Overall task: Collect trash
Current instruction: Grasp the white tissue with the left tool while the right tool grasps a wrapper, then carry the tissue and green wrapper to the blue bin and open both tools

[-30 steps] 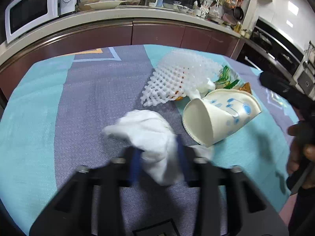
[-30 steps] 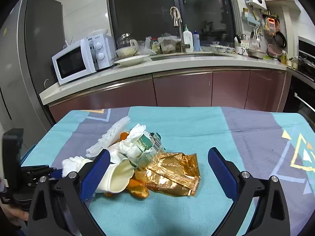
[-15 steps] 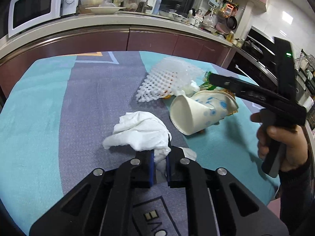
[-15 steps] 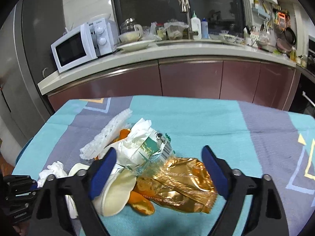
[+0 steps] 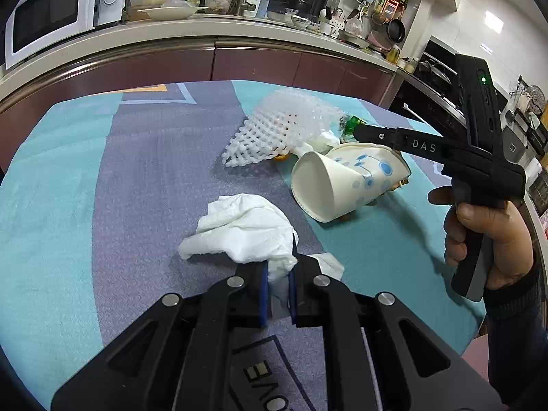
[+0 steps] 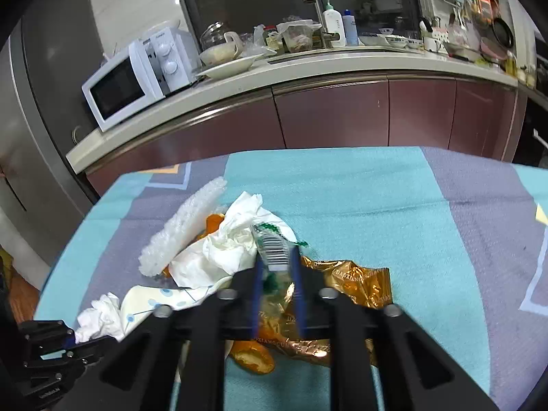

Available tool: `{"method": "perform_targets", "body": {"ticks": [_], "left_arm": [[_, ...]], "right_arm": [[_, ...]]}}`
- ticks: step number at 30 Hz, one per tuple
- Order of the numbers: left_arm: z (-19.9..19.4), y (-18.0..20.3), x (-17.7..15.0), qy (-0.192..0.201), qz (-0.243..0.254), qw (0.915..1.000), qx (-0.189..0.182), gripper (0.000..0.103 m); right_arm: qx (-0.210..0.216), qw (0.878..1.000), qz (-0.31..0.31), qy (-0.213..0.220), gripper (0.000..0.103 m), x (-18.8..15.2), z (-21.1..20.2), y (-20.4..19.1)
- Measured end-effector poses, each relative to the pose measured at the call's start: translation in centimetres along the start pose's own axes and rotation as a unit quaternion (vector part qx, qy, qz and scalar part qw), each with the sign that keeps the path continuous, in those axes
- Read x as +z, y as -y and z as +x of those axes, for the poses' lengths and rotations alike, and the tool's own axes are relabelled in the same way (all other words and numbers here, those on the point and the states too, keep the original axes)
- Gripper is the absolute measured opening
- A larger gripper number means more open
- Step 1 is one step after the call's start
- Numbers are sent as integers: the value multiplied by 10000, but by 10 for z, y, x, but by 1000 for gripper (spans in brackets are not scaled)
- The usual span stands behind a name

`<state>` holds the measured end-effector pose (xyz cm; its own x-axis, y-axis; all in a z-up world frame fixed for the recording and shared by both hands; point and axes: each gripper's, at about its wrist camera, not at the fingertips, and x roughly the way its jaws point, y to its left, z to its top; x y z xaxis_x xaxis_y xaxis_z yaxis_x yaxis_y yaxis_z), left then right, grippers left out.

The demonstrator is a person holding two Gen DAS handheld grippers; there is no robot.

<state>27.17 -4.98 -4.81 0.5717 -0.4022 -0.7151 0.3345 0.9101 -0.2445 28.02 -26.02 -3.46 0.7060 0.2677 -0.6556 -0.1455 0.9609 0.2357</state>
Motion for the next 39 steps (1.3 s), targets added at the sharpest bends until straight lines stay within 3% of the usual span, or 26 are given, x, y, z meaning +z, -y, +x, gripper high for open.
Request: {"method": "perform_targets", "body": {"ticks": [9,21,39], "left_arm": [[-15,9,0,140,137,9998,22,9],[-52,25,-11,362,304,9989,-54,9],[-101,41,-41,522,391,9976,-244,9]], "right_arm": [[-51,9988,141,471,6,6,-27,3],[-141,9947,119,1012,6,-6,-93,1],[2,9945,12,1050,6,-60,-147,-19]]}}
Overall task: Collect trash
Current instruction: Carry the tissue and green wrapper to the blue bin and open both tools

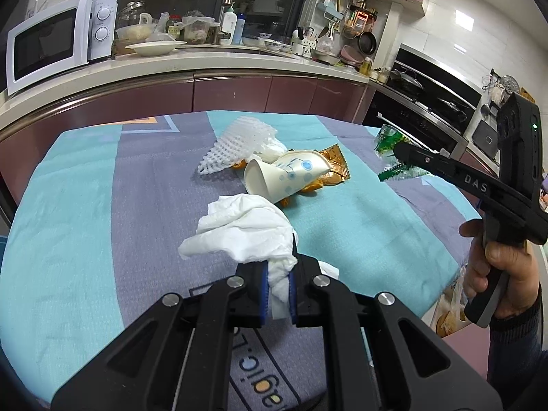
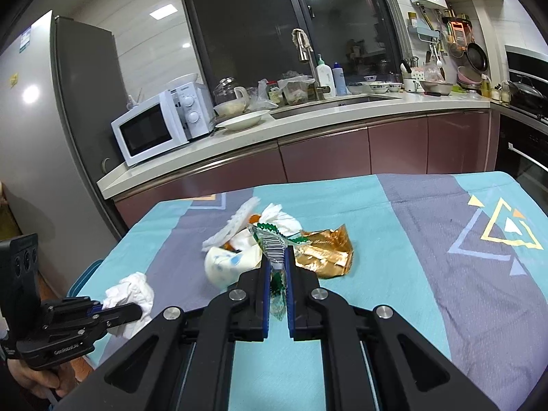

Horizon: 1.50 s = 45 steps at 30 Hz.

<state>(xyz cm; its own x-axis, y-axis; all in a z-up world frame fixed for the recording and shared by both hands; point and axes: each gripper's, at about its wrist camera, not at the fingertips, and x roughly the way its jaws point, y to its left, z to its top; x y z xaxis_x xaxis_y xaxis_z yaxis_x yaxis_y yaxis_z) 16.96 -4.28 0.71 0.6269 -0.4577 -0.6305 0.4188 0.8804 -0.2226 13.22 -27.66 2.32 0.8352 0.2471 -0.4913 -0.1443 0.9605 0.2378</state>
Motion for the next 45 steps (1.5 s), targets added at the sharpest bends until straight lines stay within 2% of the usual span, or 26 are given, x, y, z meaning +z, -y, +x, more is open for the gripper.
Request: {"method": "perform_targets", "body": {"ticks": [12,22,28,35,45], "left_arm": [[-32,0,-28,59,-64,9999,-72,9],[-86,-25,-59,254,-309,9989,230,9],[-124,-56,-71,392,-526,9962,576,9],[-158,-102,-71,527,-719,9911,990,9],[-175,-186,-60,481,-1082,9843,1311,9]], "right_arm": [[376,9990,-218,-97,6,-23,-24,-42],[892,9940,-594,-214,6,-41,-44,-95],[1276,9875,-871,-315,6,-42,-38,-132],[1694,9774,-1197,-403,6,-31,-19,-180],[2239,9589,-1619,-641,6,-12,31,-258]]}}
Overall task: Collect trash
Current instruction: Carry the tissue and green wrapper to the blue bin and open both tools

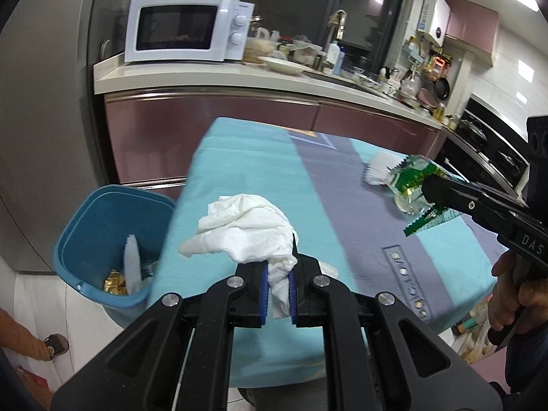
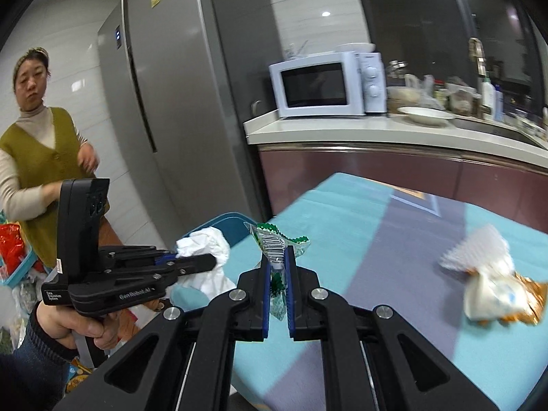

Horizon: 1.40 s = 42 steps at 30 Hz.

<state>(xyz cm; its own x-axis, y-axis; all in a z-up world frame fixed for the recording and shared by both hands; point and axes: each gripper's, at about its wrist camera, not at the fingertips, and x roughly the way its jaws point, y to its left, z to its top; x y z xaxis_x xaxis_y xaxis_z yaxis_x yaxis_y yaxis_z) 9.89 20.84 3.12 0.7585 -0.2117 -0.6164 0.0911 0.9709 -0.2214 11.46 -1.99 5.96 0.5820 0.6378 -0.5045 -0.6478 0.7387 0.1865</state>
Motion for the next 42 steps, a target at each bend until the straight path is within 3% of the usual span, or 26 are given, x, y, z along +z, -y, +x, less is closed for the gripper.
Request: {"method": "perform_targets", "body": {"ticks": [12,23,38,41,42], "left_arm": [[17,-112,45,0,-476,9962,724,9],[65,-212,49,-545,-931,9853,1328,10],[123,-245,22,-1192,-1149,9740,1547,13],[129,-248,17,-1267,-1173,9722,1581,17],[130,-248,15,-1283,-1198,9713,1603,19]], "right_arm": [[574,9968,-271,-492,6,51,112,-31],[979,9871,-246,-1244,6,69,215,-43],[828,9664,-424,-2398,7,53,306,-67],[734,9632,-482,-2540,11,49,316,-69],[713,9615,-488,-2608,19,47,319,-70]]}}
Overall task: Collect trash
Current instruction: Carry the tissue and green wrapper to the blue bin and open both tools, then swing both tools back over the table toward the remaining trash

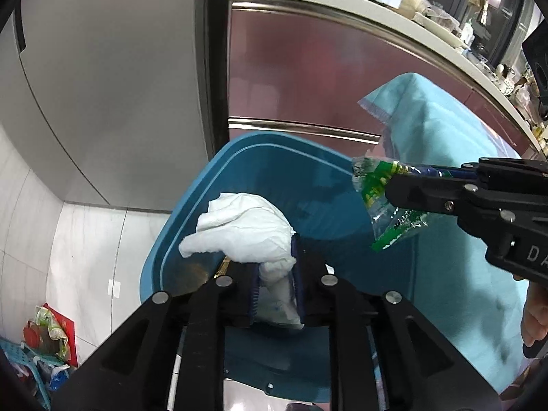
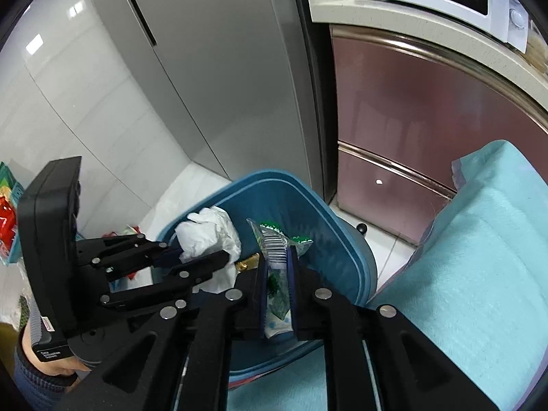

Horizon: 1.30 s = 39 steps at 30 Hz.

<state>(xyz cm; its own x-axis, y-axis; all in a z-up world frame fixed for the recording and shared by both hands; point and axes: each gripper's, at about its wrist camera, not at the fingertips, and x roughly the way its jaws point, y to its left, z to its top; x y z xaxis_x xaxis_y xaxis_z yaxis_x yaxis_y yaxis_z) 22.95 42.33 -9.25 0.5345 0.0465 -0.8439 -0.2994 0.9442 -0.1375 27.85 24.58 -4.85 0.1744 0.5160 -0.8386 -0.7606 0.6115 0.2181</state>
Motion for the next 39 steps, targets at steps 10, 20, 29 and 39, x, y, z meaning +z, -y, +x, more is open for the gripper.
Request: {"method": "perform_targets", "body": {"ticks": [10,20,29,39], "left_arm": [[4,0,-3,18,-51,9998,180,65],[-58,11,-9,663,-68,9974,281,97],[-136,33,-55,1367,-297,9901,-72,97],[-184,122,-108,1743,160,9817,-752,97]], "right_arm": [[15,9999,136,9,40,0,0,4],[175,9945,266,1000,76,-22,-77,18],[221,9776,345,2064,96,-77,-162,24],[-145,9637,592,2598,96,-178,-219,40]]}}
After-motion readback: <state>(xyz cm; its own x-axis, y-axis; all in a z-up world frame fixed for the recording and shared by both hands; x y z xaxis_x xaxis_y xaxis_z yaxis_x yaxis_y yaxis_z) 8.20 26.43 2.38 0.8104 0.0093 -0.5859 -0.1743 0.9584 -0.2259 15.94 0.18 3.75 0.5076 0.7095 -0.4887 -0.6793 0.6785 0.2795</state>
